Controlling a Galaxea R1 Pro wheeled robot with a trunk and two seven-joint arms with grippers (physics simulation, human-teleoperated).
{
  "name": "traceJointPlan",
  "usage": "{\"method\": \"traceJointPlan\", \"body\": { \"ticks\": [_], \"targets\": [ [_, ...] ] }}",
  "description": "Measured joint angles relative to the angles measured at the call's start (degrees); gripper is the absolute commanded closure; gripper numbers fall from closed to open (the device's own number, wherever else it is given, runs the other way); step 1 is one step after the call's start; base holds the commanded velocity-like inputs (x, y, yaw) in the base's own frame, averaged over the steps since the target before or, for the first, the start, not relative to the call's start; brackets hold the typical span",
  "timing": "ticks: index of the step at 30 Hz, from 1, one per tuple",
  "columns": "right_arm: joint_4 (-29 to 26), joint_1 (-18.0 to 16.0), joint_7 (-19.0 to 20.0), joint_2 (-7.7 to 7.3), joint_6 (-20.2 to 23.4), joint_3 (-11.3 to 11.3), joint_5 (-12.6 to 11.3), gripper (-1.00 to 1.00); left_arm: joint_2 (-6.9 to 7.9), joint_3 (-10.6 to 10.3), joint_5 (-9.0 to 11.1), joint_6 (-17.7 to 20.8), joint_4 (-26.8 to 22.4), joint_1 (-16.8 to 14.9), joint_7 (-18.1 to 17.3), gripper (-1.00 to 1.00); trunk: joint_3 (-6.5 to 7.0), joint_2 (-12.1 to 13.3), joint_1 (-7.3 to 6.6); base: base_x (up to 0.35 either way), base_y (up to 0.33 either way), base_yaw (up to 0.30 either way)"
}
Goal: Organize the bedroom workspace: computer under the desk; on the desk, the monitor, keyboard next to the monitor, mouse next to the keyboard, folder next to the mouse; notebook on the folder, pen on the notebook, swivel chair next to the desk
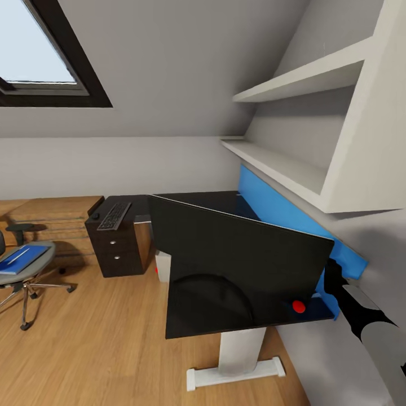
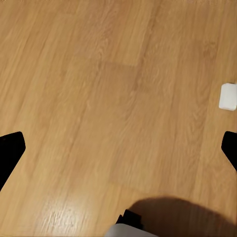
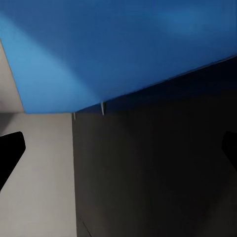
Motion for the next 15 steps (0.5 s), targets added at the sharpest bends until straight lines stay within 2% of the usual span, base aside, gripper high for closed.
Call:
{"method": "traceJointPlan", "body": {
  "ticks": [6,15],
  "targets": [
    [-0.02,0.0,0.0,-0.01,0.0,0.0,0.03,-1.0,0.0,-0.02,-0.01,0.07,0.06,0.0,0.0,-1.0,0.0,0.0,0.02,0.091,0.0,0.0],
    [-0.03,0.0,0.05,-0.07,0.17,0.02,0.15,-1.0,0.0,0.0,-0.01,0.16,0.08,0.0,0.0,-1.0,0.0,0.0,0.02,0.018,0.0,0.0]
  ]
}}
